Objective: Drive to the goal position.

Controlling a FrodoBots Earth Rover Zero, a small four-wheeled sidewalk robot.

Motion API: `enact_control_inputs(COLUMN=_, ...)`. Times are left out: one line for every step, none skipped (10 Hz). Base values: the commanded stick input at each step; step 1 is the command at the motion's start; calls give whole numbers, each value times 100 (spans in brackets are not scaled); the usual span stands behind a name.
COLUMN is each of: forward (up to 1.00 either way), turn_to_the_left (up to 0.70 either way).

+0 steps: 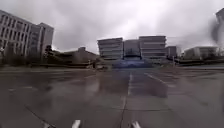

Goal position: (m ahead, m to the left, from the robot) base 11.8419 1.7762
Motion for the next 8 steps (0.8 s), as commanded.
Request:
enact_control_inputs(forward=100, turn_to_the_left=0)
enact_control_inputs(forward=100, turn_to_the_left=-2)
enact_control_inputs(forward=100, turn_to_the_left=-17)
enact_control_inputs(forward=100, turn_to_the_left=-31)
enact_control_inputs(forward=100, turn_to_the_left=-15)
enact_control_inputs(forward=100, turn_to_the_left=0)
enact_control_inputs(forward=100, turn_to_the_left=0)
enact_control_inputs(forward=100, turn_to_the_left=0)
